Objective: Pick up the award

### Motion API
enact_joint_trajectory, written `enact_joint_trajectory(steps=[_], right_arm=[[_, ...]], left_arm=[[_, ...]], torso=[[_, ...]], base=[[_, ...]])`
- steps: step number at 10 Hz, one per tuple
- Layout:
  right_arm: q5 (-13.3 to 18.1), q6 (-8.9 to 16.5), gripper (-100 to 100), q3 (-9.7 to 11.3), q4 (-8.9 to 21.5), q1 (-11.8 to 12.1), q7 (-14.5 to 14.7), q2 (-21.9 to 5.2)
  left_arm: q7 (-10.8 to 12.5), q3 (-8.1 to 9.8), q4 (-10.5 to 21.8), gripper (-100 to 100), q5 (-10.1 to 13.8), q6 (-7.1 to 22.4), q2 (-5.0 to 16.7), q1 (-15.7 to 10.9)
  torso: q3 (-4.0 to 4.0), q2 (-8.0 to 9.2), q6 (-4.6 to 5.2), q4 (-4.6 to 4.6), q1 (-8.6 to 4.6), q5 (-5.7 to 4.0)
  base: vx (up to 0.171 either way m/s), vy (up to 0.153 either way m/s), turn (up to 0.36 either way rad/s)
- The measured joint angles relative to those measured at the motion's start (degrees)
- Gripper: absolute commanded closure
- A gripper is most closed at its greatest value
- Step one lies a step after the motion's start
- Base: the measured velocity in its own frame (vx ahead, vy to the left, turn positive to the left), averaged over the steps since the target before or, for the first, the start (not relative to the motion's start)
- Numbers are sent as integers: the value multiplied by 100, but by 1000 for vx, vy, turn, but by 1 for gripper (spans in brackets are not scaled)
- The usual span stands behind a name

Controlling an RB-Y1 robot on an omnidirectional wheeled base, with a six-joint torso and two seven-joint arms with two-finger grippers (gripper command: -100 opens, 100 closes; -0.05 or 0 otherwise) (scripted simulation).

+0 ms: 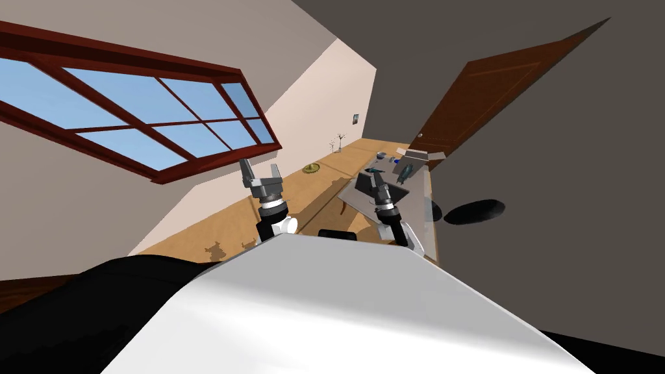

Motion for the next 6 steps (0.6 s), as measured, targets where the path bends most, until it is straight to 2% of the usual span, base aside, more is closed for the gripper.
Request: enact_joint_trajectory(steps=[6], right_arm=[[380, -134, -100, 295, 874, -339, -4, -565]], left_arm=[[0, 0, 0, 0, 0, 0, 0, 0]], torso=[[0, 0, 0, 0, -10, -2]], base=[[1, 58, 168]])
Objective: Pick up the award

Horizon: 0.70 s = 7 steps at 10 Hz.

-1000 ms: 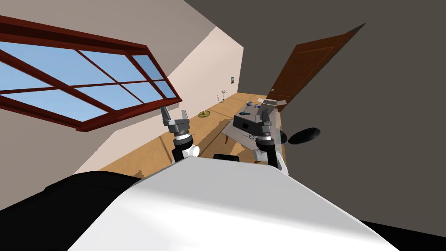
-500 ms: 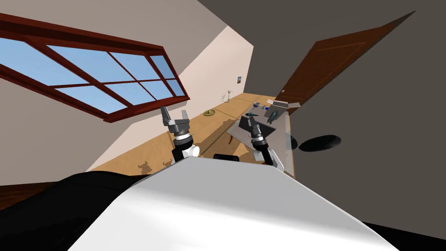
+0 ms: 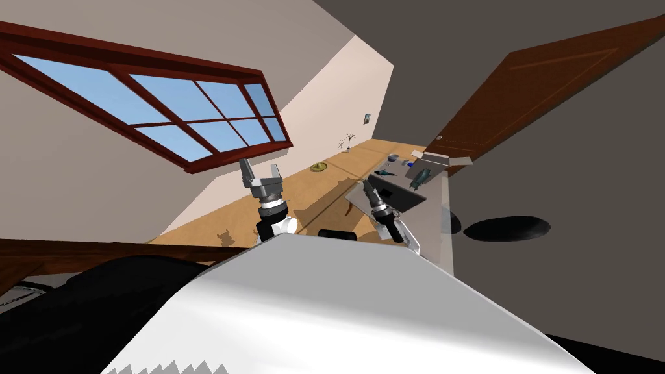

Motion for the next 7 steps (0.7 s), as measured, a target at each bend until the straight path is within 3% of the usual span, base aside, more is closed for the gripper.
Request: enact_joint_trajectory(steps=[7], right_arm=[[512, -167, -100, 389, 1228, -419, 74, -549]], left_arm=[[0, 1, 0, 0, 0, 0, 0, 1]], torso=[[0, 1, 7, 0, -16, -3]], base=[[5, 36, 176]])
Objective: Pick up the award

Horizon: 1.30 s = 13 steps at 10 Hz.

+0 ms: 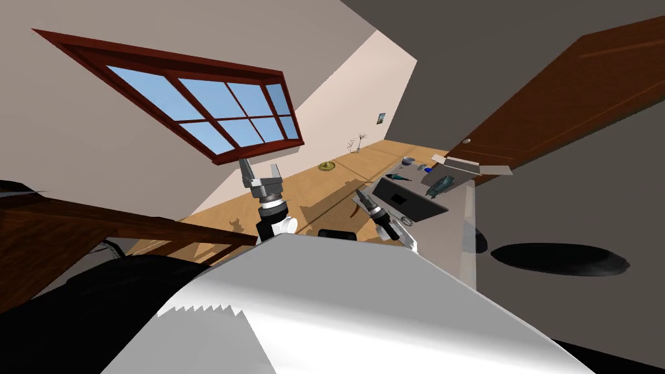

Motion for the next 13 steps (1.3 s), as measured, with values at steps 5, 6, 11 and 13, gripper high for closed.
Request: enact_joint_trajectory(steps=[5, 6, 11, 13], right_arm=[[348, -51, -100, 250, 788, -223, 54, -352], [439, -83, -100, 310, 975, -325, 63, -439], [845, -180, -100, 581, 1930, -628, 170, -723], [946, -225, -100, 640, 2259, -713, 172, -871]], left_arm=[[0, 0, 0, 0, 0, 0, 0, 0], [0, 0, 0, 0, 0, 0, 0, -1], [0, 1, 0, 0, 0, 0, 1, 0], [0, 0, 0, 0, 0, 0, 1, -1]], torso=[[2, 4, 2, 1, -9, -2], [2, 3, -4, 2, -8, -2], [4, 6, 3, 1, -17, -4], [4, 6, -2, 2, -17, -3]], base=[[1, 8, 137], [0, -6, 122], [-5, -14, 123], [-9, -23, 170]])
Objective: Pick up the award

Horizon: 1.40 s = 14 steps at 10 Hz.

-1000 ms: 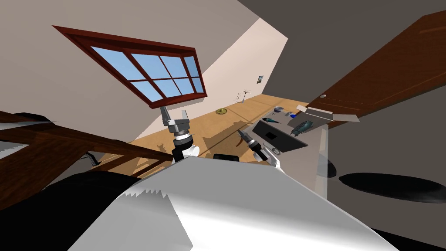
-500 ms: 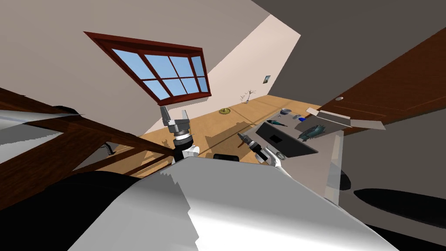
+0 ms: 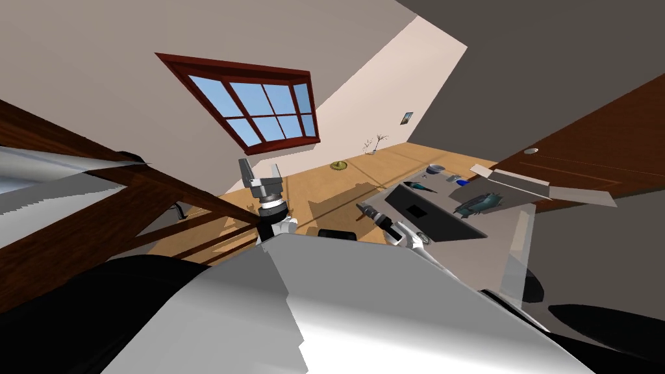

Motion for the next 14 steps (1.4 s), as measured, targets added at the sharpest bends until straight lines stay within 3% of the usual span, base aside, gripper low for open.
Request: enact_joint_trajectory(steps=[5, 10, 13, 14], right_arm=[[250, -7, -100, 161, 553, -139, 44, -206], [695, -113, -100, 405, 1605, -453, 278, -354], [858, -126, -100, 500, 2056, -557, 278, -518], [904, -222, -100, 504, 2430, -670, 368, -476]], left_arm=[[0, 1, 0, 0, 0, 0, 0, 1], [0, 1, 0, 0, 0, 0, 1, 0], [0, 1, 0, 0, 0, 0, 0, 1], [0, 1, 0, 0, 0, 0, 0, 1]], torso=[[1, 1, 7, 0, -2, -1], [6, 10, 4, 2, -21, -5], [2, 4, 4, 1, -14, -3], [3, 5, 6, 1, -16, -5]], base=[[-12, -28, 88], [-29, -61, 133], [-19, -48, 79], [-52, -77, 186]])
